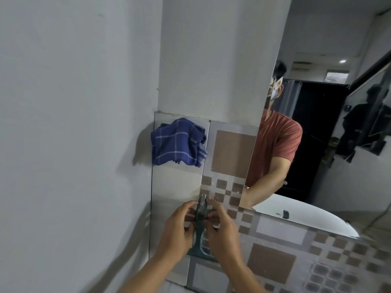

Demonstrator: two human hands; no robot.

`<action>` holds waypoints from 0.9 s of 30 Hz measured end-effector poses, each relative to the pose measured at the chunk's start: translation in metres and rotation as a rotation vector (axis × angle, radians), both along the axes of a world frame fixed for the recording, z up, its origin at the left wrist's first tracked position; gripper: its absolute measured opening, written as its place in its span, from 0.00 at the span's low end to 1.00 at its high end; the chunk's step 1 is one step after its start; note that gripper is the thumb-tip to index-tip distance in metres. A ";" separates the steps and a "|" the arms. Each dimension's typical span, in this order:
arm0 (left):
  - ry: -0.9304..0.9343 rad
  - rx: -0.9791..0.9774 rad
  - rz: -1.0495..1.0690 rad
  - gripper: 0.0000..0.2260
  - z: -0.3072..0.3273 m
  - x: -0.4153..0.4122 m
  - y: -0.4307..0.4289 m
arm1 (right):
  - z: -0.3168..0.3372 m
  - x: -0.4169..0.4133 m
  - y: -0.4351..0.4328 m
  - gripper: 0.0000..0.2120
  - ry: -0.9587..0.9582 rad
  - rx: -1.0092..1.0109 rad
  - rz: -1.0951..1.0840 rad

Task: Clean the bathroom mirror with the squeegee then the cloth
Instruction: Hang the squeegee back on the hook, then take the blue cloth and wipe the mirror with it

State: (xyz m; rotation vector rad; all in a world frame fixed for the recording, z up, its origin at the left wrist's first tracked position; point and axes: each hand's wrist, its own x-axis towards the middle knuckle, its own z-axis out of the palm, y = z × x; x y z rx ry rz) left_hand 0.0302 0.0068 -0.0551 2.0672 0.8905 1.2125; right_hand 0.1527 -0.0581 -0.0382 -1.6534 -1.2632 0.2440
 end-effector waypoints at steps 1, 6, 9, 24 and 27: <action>0.001 0.010 -0.005 0.28 -0.001 0.000 0.000 | -0.001 -0.001 -0.002 0.32 -0.005 0.003 0.002; 0.021 0.055 0.011 0.30 -0.005 -0.001 0.003 | -0.002 -0.002 -0.004 0.30 -0.037 -0.019 -0.001; 0.051 0.080 0.023 0.28 -0.005 -0.002 0.004 | 0.004 -0.001 -0.008 0.29 -0.013 -0.054 0.014; -0.140 0.388 0.204 0.06 0.096 -0.045 -0.033 | 0.100 -0.013 -0.031 0.18 -0.117 0.099 0.057; -0.201 0.562 0.308 0.03 0.142 -0.053 -0.036 | 0.140 -0.020 -0.026 0.17 -0.186 0.240 0.048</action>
